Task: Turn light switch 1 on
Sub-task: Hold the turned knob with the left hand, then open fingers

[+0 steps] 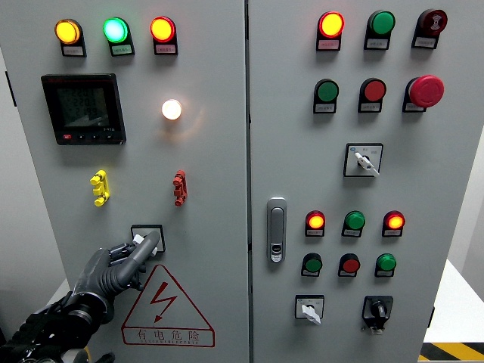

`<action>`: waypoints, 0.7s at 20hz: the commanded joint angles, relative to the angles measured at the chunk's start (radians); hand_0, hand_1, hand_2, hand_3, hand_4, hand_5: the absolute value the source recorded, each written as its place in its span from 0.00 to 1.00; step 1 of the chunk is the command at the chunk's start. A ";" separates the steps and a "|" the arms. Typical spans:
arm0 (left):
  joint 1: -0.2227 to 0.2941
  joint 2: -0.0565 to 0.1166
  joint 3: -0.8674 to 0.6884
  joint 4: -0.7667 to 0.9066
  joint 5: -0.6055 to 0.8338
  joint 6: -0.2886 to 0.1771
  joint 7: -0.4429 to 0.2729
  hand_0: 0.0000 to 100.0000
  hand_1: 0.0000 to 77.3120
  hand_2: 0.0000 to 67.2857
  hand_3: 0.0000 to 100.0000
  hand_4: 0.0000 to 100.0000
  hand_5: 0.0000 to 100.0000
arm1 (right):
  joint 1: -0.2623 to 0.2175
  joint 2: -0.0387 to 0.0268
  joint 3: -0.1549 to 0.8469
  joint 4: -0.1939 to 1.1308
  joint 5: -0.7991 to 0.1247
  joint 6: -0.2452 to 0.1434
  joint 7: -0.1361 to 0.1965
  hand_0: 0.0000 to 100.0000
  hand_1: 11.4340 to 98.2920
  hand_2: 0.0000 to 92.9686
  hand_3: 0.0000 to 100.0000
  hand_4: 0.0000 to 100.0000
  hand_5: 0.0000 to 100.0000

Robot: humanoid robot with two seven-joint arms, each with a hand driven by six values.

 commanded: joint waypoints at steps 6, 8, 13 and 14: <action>0.003 -0.003 -0.002 -0.001 0.002 0.003 0.000 0.00 0.70 0.76 0.88 1.00 0.74 | 0.000 0.0000 0.000 0.000 0.000 0.000 0.000 0.00 0.10 0.00 0.20 0.19 0.10; 0.008 -0.003 -0.002 -0.001 0.002 0.003 0.000 0.00 0.70 0.77 0.89 1.00 0.74 | 0.000 0.0000 0.000 0.000 0.000 -0.001 0.000 0.00 0.10 0.00 0.20 0.19 0.10; 0.051 -0.002 0.000 -0.011 0.000 -0.002 -0.006 0.00 0.71 0.78 0.89 1.00 0.73 | 0.000 0.0000 0.000 0.000 0.000 0.000 0.000 0.00 0.10 0.00 0.20 0.19 0.10; 0.055 -0.002 -0.002 -0.012 -0.002 -0.002 -0.011 0.00 0.71 0.78 0.89 1.00 0.73 | 0.000 -0.0015 0.000 0.000 0.000 0.000 0.000 0.00 0.10 0.00 0.20 0.19 0.10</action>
